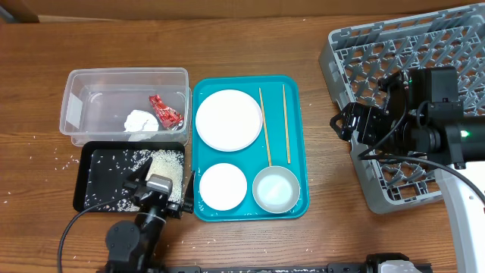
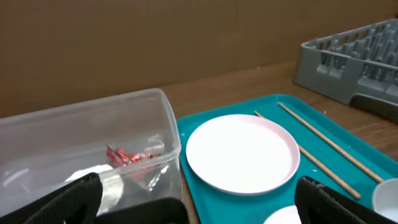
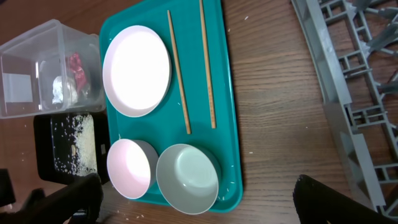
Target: Sort waste into correct bins and load items into the dishwasher
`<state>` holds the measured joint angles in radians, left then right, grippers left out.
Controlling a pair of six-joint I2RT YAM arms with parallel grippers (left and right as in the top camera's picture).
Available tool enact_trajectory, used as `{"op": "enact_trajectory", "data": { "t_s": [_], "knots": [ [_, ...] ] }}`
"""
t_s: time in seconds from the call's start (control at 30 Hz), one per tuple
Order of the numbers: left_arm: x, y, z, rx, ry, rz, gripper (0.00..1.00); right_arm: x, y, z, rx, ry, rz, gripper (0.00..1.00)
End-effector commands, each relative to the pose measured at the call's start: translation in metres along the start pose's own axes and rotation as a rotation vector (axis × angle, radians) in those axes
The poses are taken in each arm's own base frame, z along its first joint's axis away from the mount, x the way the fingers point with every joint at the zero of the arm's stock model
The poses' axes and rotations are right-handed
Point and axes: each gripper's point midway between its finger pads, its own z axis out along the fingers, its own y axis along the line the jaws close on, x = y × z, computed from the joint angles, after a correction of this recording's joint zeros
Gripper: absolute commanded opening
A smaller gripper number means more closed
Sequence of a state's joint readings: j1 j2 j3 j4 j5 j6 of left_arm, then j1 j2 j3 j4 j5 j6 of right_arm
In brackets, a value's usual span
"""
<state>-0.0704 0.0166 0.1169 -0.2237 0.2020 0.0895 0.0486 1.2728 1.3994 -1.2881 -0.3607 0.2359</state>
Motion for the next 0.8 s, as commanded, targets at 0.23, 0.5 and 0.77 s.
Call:
{"op": "enact_trajectory", "data": {
  "t_s": [0.23, 0.5, 0.77],
  "knots": [
    [0.01, -0.002, 0.008, 0.014, -0.051, 0.033, 1.0, -0.001, 0.003, -0.002, -0.005, -0.009, -0.009, 1.0],
    [0.01, -0.002, 0.008, 0.014, -0.051, 0.033, 1.0, -0.001, 0.003, -0.002, -0.005, -0.008, -0.008, 1.0],
    [0.01, -0.002, 0.008, 0.014, -0.051, 0.033, 1.0, 0.003, 0.036, -0.005, -0.19, 0.025, -0.022, 1.0]
  ]
}}
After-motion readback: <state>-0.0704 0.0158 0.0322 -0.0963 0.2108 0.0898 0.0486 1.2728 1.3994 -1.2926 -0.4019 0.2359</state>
